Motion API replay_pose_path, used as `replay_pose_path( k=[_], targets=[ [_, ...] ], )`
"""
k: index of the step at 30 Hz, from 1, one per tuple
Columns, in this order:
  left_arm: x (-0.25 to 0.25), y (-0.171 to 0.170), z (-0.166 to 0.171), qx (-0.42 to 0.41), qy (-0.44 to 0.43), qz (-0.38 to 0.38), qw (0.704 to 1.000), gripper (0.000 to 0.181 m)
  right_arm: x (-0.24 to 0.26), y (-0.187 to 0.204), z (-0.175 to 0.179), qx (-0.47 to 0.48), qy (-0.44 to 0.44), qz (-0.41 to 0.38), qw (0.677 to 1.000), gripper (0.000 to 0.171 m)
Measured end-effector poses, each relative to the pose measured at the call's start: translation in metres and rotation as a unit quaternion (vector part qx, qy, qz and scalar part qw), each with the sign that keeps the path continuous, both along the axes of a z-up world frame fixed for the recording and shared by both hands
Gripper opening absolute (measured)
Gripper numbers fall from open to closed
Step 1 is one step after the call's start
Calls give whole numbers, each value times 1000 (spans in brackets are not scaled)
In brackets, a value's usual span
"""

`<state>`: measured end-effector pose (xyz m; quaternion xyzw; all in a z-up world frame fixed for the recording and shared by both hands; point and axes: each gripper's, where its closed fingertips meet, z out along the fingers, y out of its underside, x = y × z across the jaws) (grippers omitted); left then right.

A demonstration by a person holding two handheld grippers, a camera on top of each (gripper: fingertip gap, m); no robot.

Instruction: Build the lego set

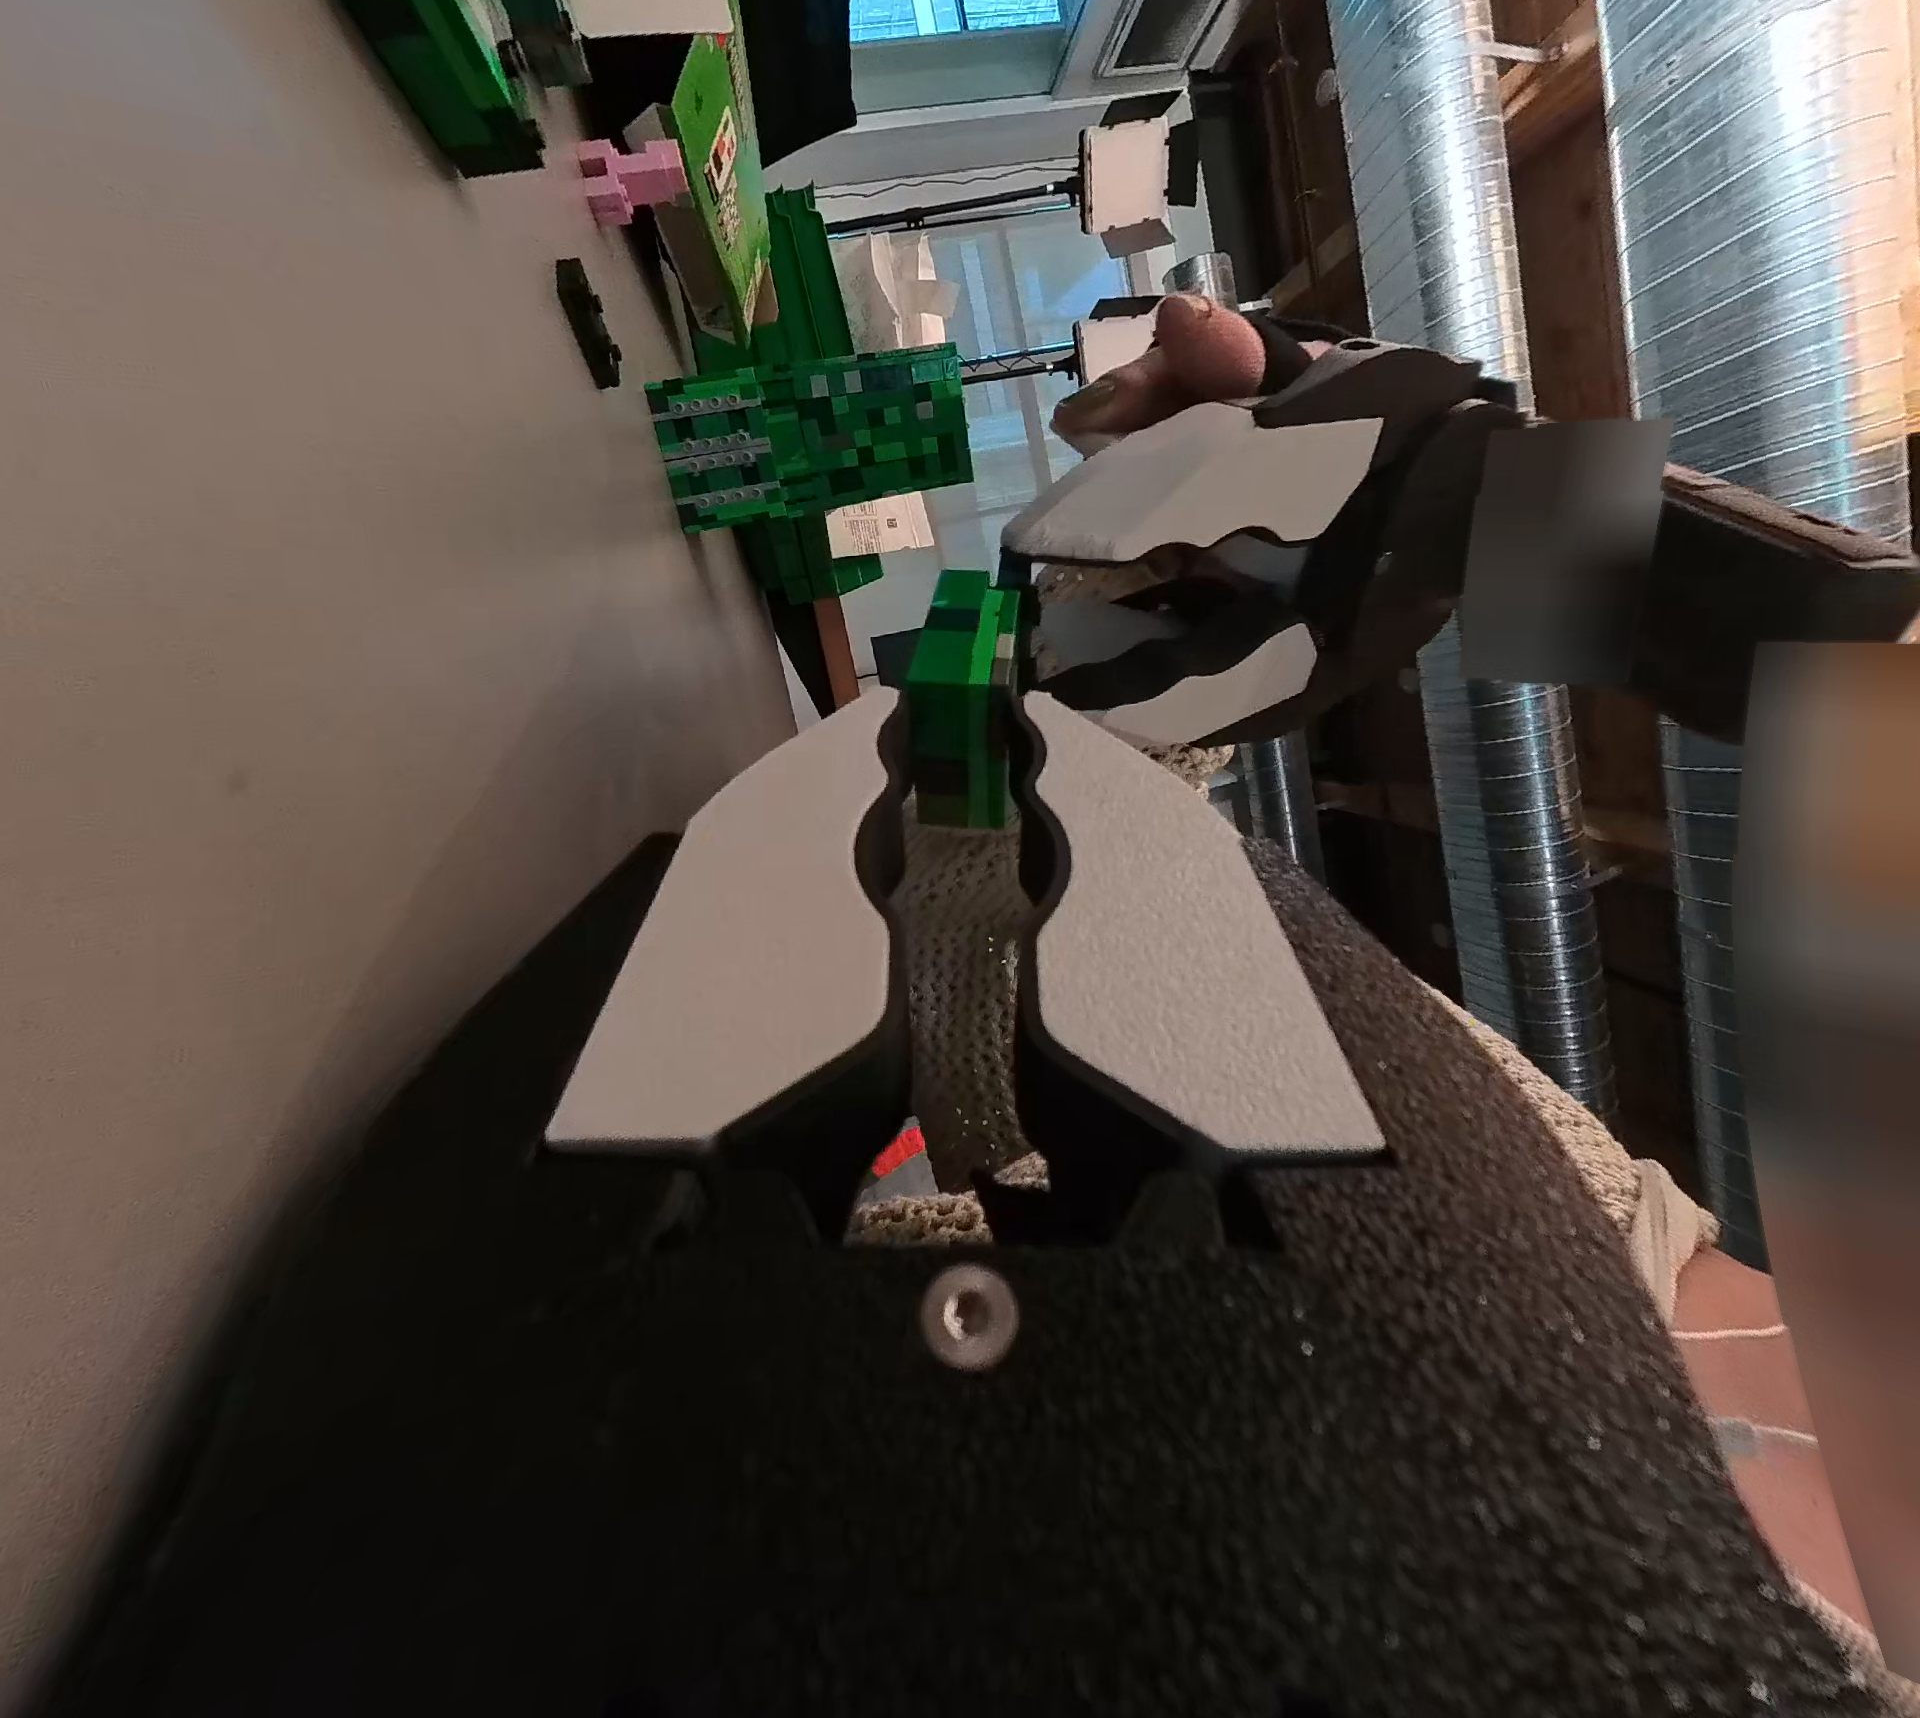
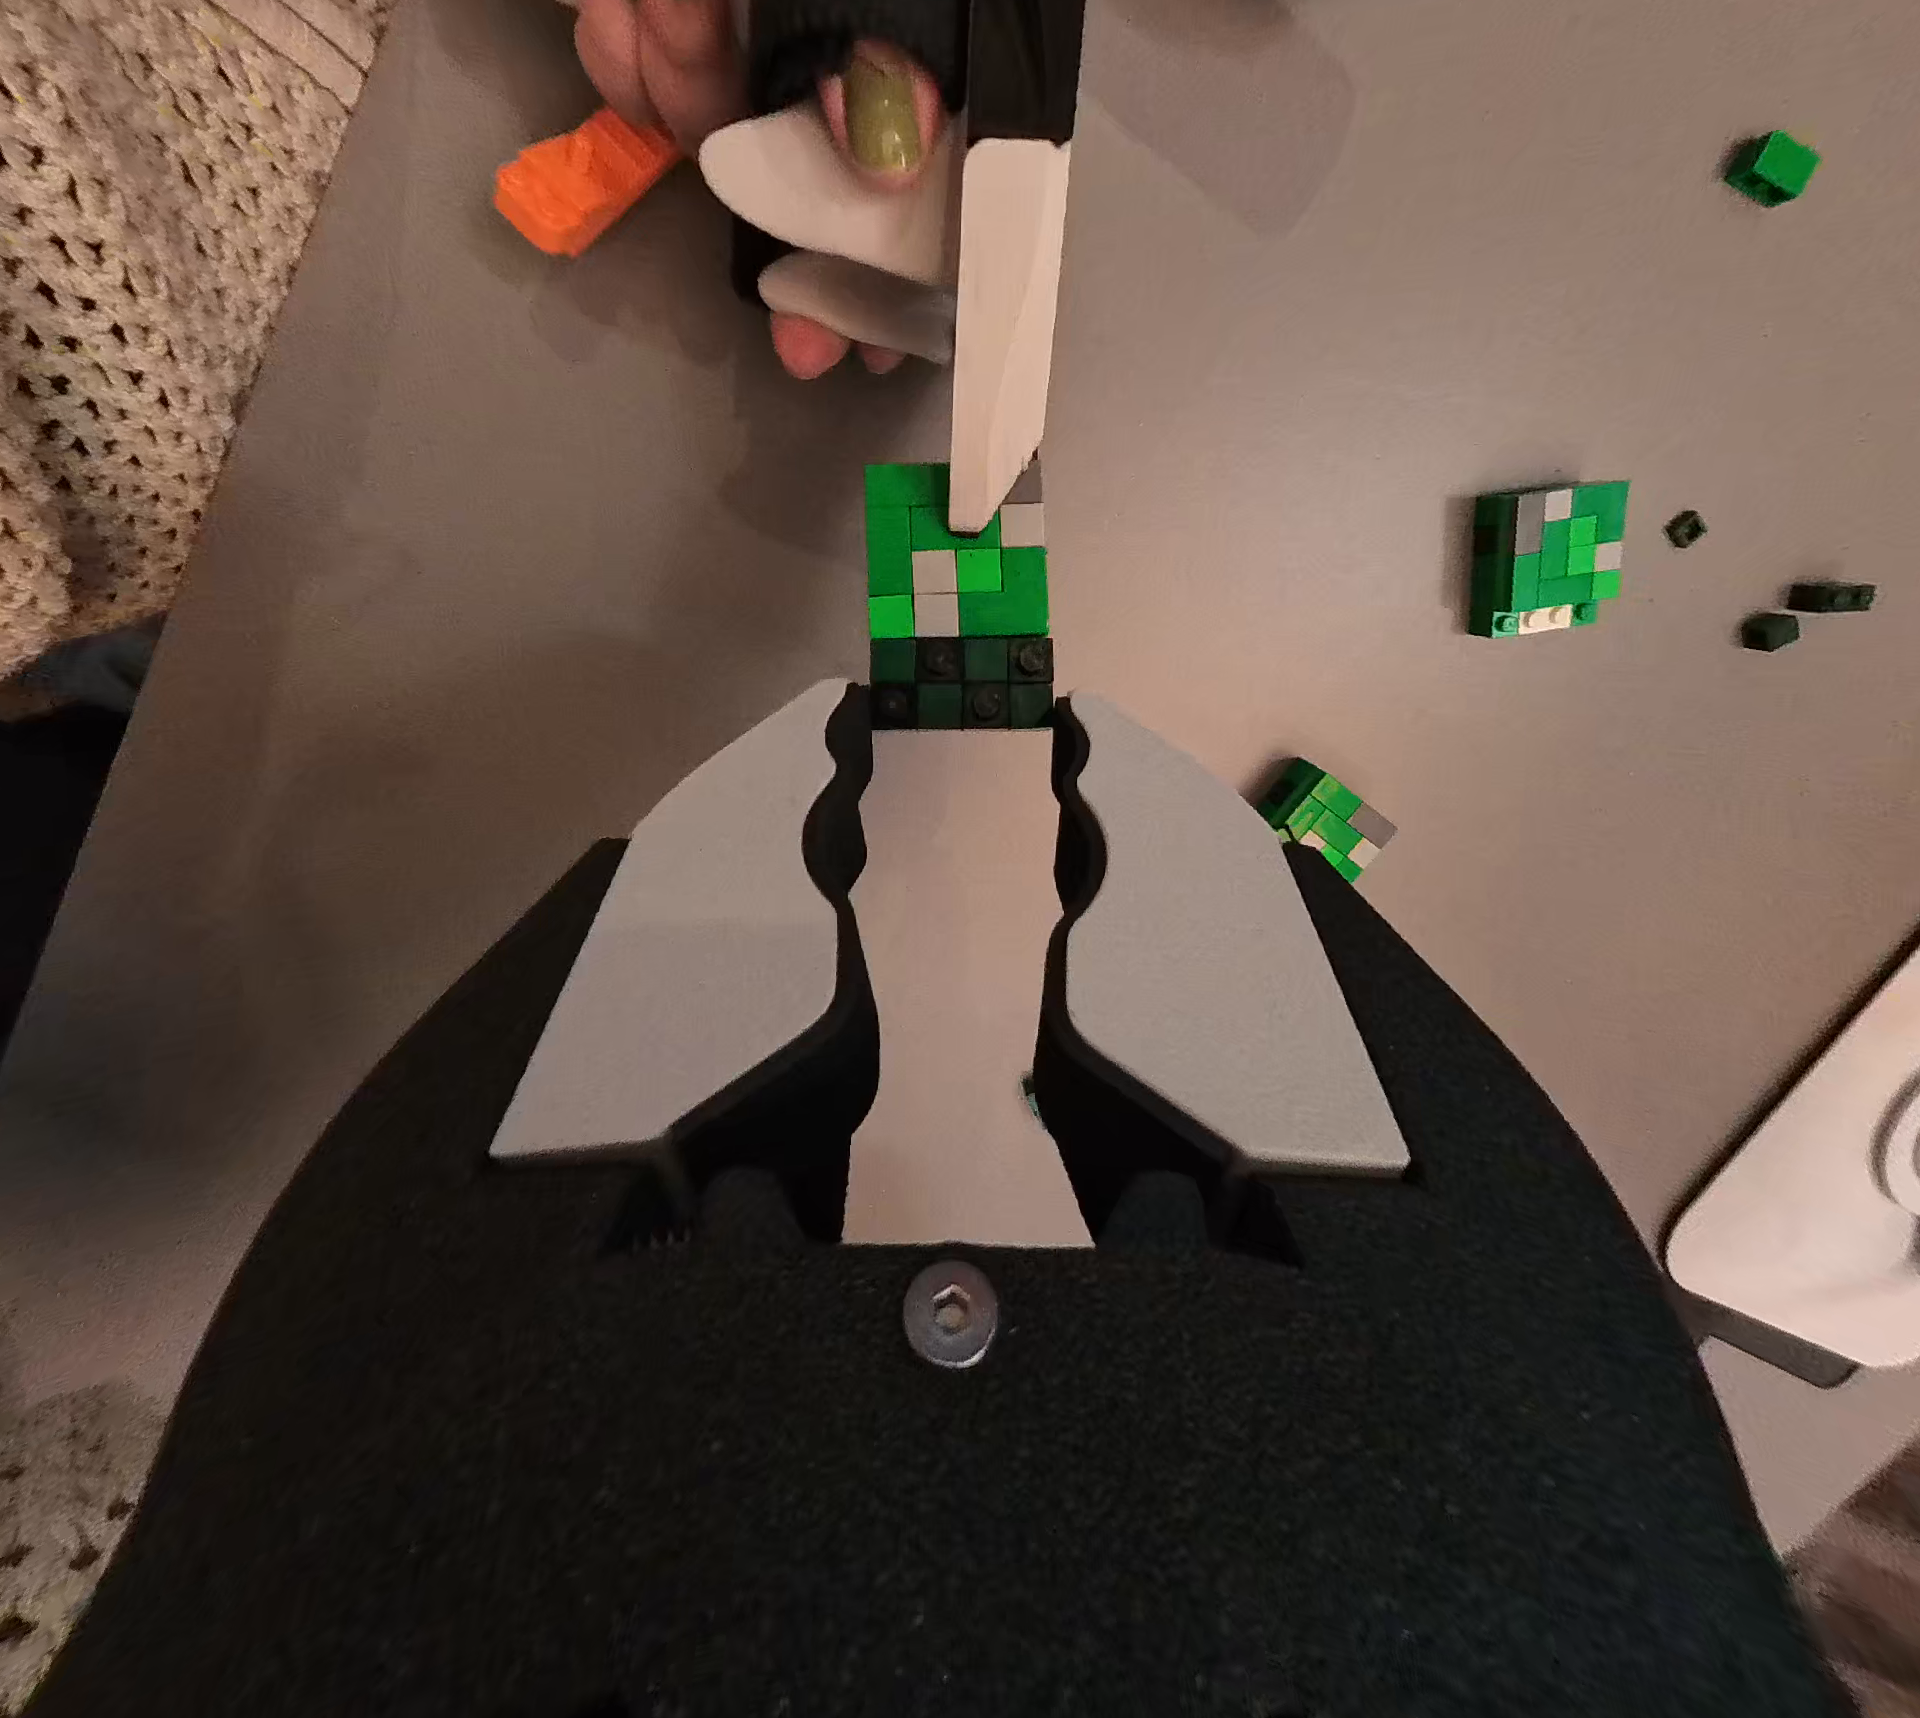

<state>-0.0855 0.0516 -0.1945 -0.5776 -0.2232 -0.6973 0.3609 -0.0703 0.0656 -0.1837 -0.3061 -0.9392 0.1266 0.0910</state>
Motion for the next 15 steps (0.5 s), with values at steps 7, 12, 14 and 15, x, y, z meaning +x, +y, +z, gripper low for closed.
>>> replay_pose_path(
  k=[7,12,14,15],
  targets=[
    [0,-1,1,5,1,0,1000,17,0,-1,0,3,-7,2,1000,33],
    [0,-1,2,9,0,-1,1000,17,1,-1,0,2,-11,-1,1000,33],
    [1,-2,2,11,-1,-1,1000,17,1,-1,1,0,-14,-2,1000,33],
    [1,-2,2,12,-1,-1,1000,16,1,-2,1,0,-15,-2,1000,33]
  ],
)
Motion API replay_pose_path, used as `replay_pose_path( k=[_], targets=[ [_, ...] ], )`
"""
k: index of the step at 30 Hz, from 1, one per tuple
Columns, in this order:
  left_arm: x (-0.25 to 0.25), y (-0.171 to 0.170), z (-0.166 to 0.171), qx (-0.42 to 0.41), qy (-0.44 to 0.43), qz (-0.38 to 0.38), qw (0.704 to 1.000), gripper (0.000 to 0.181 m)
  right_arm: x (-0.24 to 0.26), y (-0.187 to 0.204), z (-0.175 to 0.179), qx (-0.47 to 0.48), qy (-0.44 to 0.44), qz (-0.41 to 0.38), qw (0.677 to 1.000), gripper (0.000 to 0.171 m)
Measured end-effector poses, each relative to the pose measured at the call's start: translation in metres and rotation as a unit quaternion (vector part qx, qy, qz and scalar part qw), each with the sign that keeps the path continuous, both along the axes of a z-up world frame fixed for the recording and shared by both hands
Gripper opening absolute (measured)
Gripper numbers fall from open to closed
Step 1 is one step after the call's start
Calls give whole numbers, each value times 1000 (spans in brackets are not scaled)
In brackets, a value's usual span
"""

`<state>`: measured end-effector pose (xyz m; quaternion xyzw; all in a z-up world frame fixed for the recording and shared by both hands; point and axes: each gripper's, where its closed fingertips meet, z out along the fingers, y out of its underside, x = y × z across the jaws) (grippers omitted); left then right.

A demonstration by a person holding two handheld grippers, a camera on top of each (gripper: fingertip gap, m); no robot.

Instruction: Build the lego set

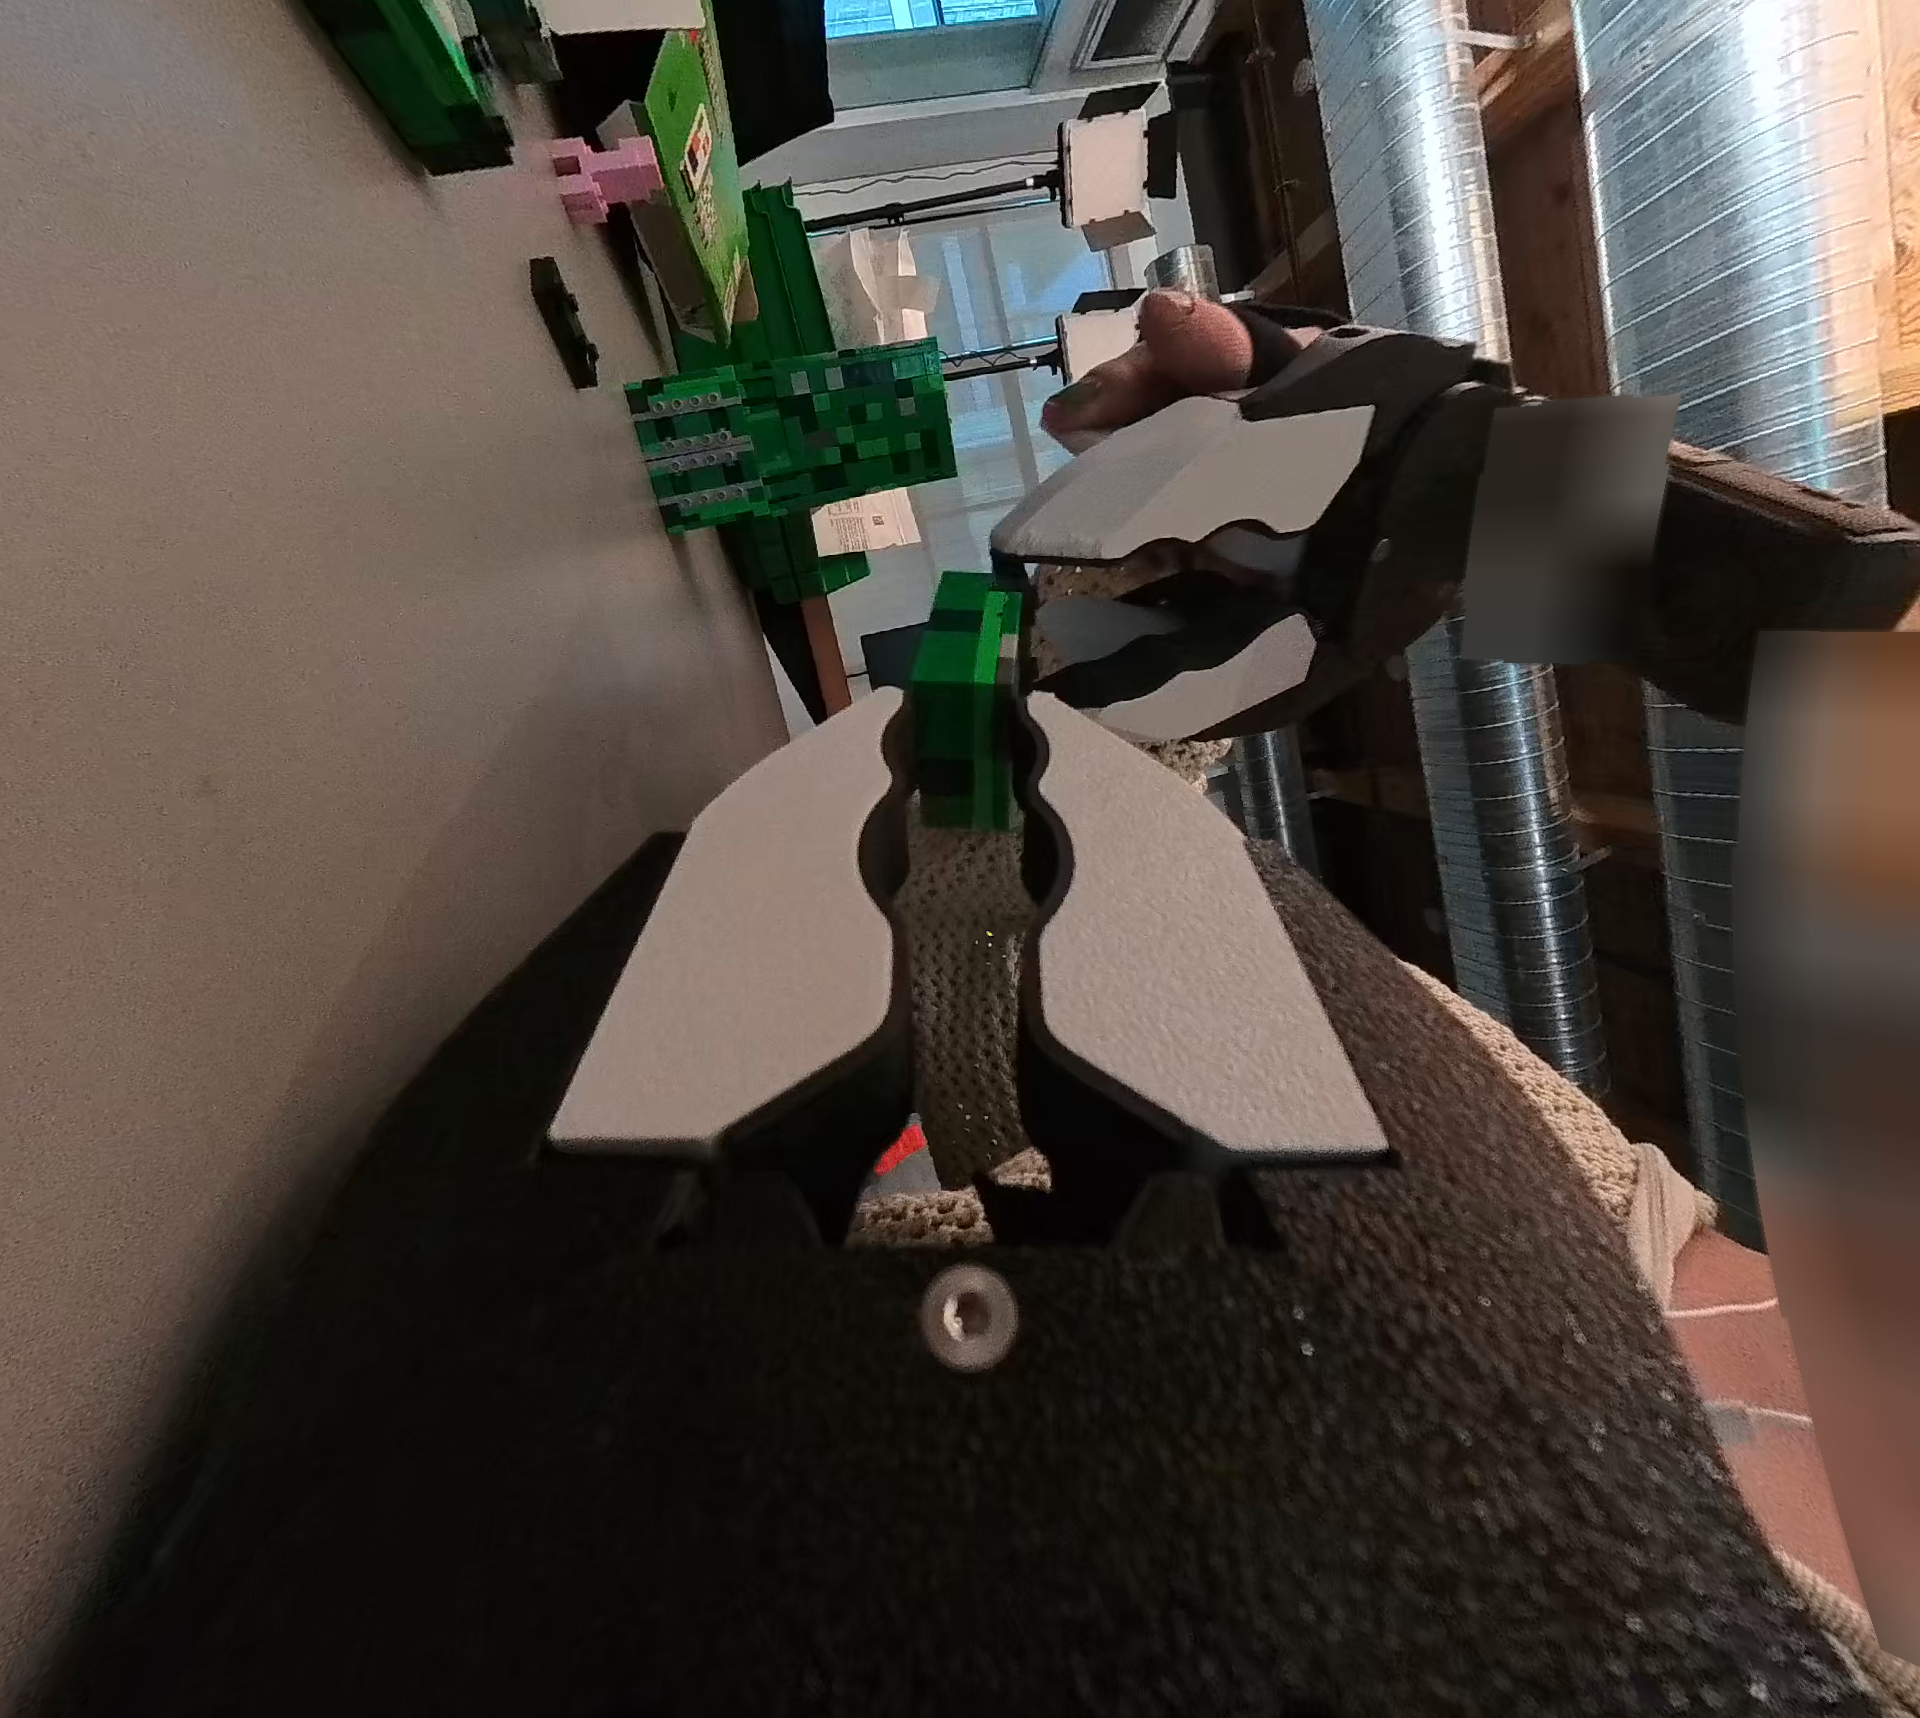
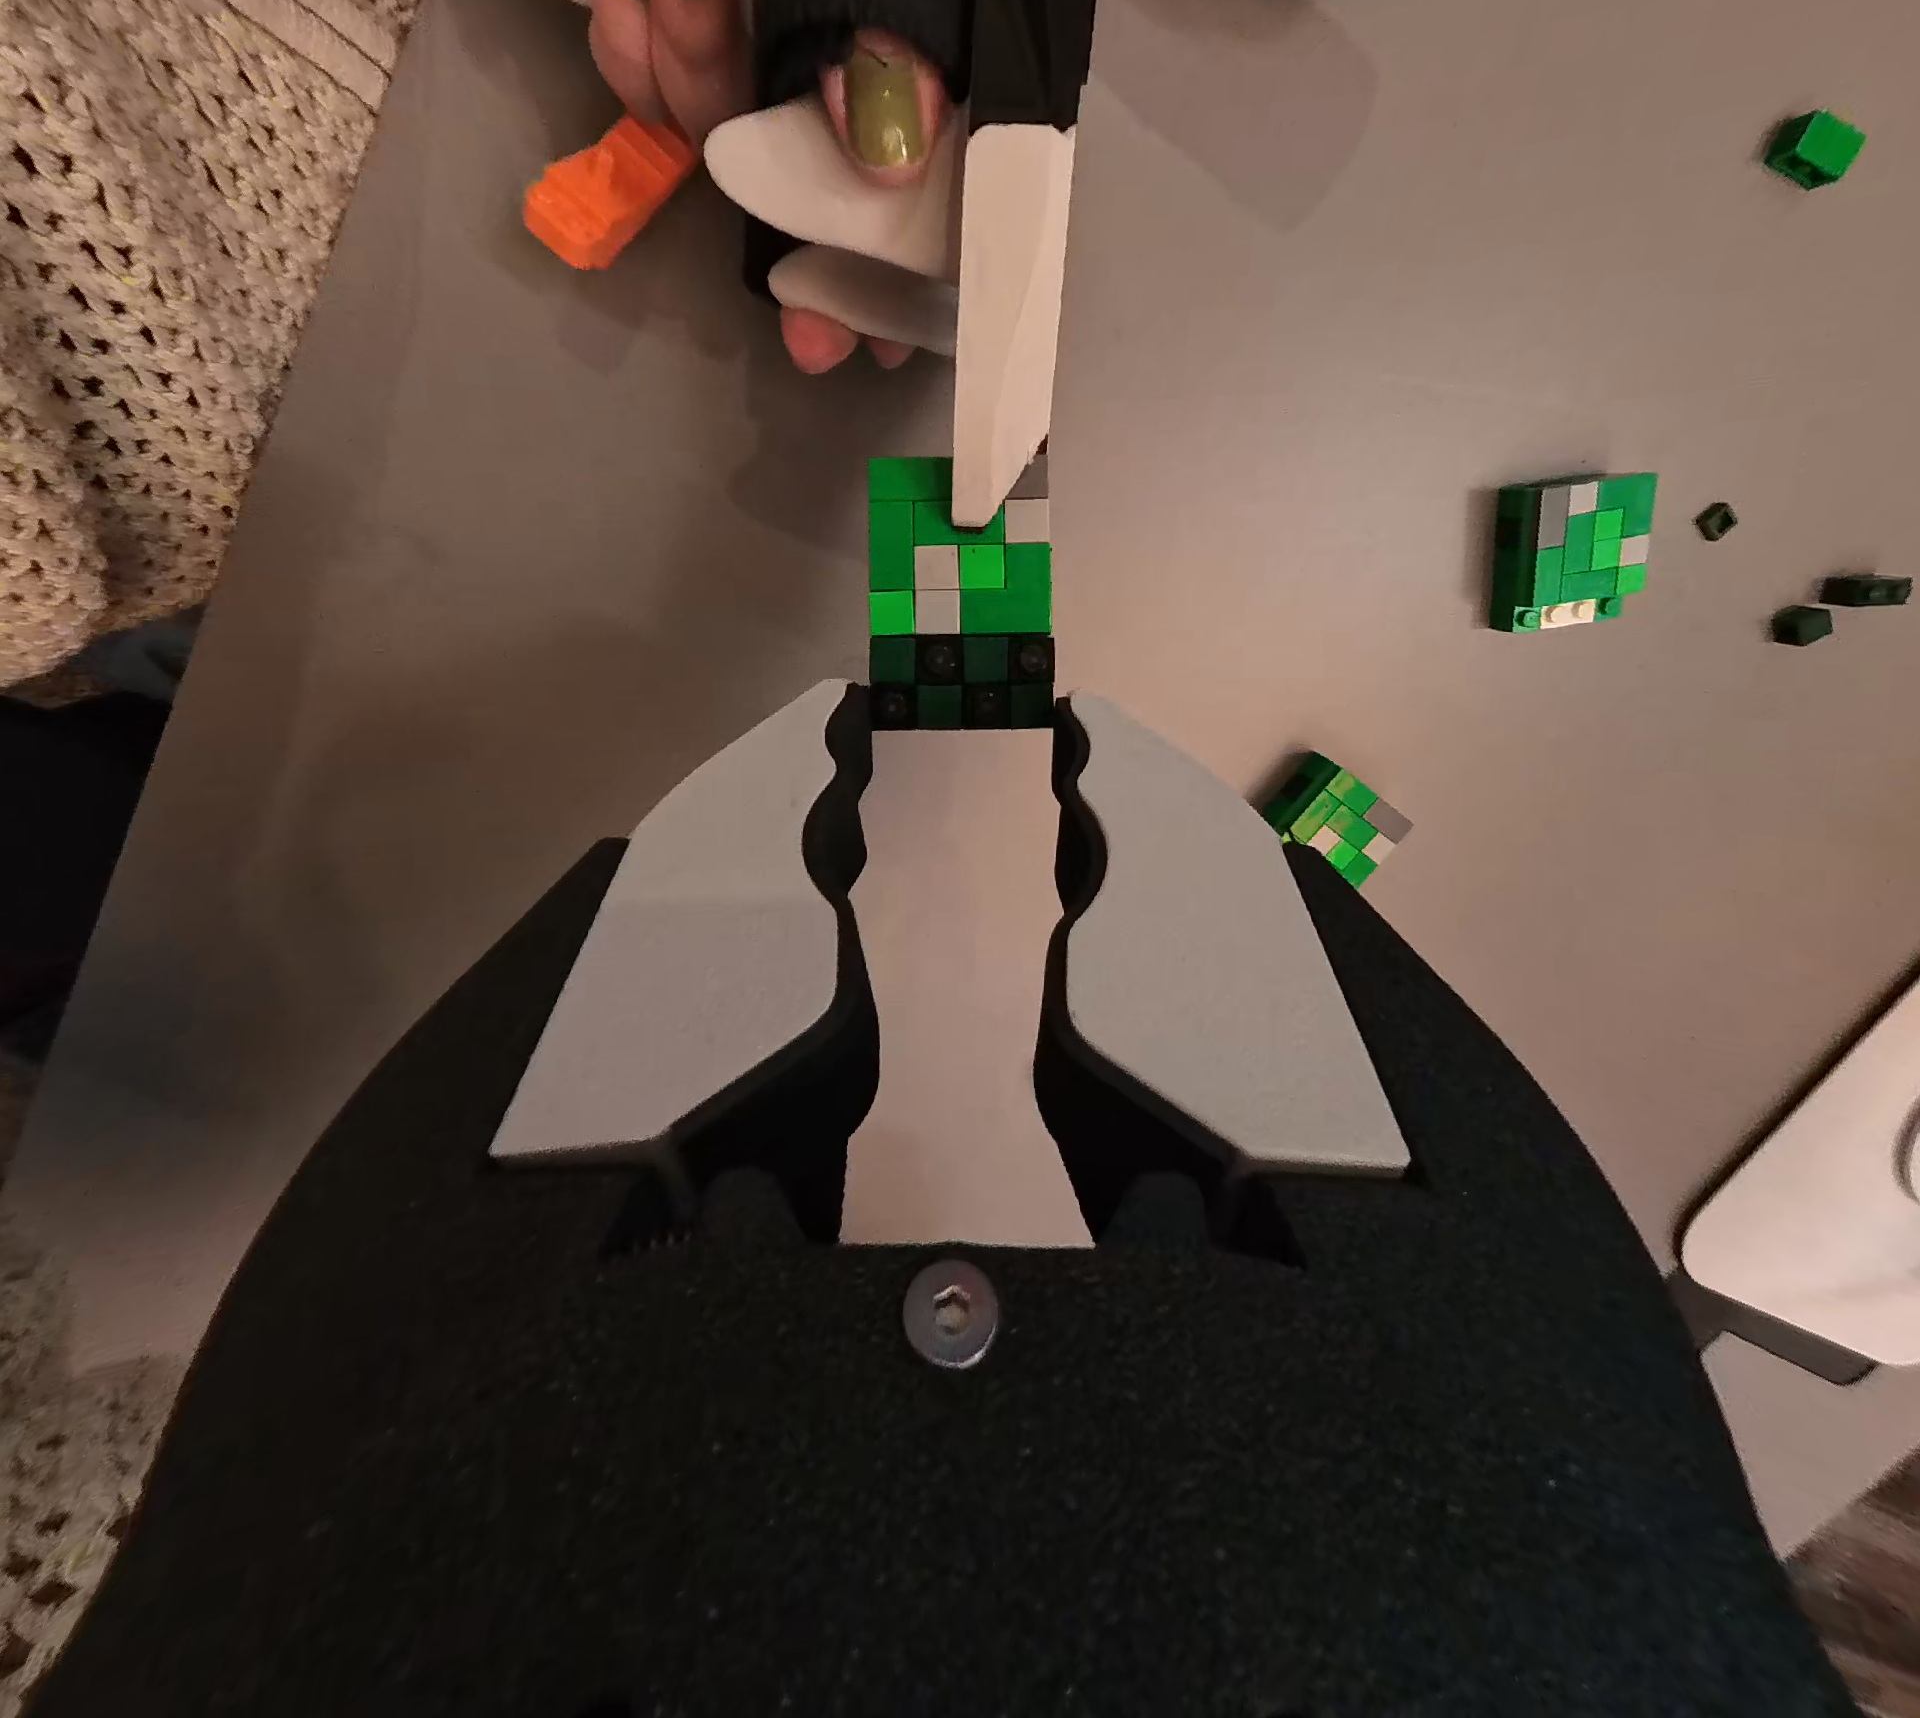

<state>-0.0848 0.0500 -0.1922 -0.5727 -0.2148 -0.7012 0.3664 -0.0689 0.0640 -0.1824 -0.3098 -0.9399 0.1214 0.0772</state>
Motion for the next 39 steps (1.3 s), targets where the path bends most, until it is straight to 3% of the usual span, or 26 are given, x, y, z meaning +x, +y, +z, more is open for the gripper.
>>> replay_pose_path(
  k=[13,17,30,33,39],
  targets=[
    [2,0,0,3,4,2,1000,16,3,0,1,44,-45,4,998,33],
    [-4,3,14,31,-32,21,999,16,1,2,9,65,-58,8,996,33],
    [-5,9,31,73,3,35,997,16,-4,15,30,143,-76,-1,987,33],
    [-13,6,28,73,62,56,994,16,1,18,18,109,-59,-37,992,33],
    [-28,-1,18,62,140,79,985,16,22,22,-53,66,-16,-61,996,33]
  ],
)
